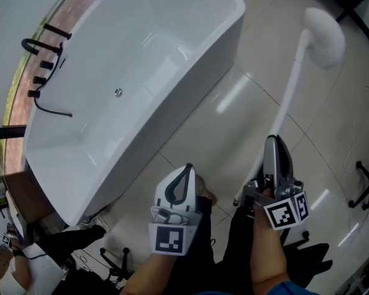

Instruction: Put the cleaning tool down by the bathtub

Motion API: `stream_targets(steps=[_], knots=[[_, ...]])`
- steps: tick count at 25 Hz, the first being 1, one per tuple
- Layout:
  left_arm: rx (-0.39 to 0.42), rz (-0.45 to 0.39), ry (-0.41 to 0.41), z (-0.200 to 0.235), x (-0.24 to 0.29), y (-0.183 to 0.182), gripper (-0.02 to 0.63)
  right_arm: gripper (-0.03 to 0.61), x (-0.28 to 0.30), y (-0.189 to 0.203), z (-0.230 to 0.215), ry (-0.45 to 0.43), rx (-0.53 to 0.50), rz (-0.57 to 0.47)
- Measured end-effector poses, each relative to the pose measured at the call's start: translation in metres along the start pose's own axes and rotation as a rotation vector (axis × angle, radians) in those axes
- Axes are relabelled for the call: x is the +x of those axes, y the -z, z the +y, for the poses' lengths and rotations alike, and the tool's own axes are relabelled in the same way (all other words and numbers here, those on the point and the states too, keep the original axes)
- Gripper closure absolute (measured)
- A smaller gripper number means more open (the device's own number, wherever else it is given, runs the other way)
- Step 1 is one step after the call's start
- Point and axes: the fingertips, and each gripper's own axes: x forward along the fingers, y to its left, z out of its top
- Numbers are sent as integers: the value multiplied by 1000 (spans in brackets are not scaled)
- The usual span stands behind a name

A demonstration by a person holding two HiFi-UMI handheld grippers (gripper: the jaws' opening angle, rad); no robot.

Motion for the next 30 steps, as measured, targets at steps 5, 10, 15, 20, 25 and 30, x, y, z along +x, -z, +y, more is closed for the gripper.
stream_targets(steps=[5,10,15,20,25,30], knots=[[-16,19,8,49,-20,25,614,480,23,78,11,20,156,33],[-21,41,-2,92,-35,52,614,480,38,145,12,80,246,67],[-39,88,-12,111,-18,100,614,480,62,202,-30,169,304,90],[-17,110,-32,128,14,156,614,480,75,268,-92,296,425,124],[-2,117,-34,138,52,211,614,480,92,326,-146,356,441,189],[-19,103,-47,147,77,257,614,480,108,388,-190,418,560,200]])
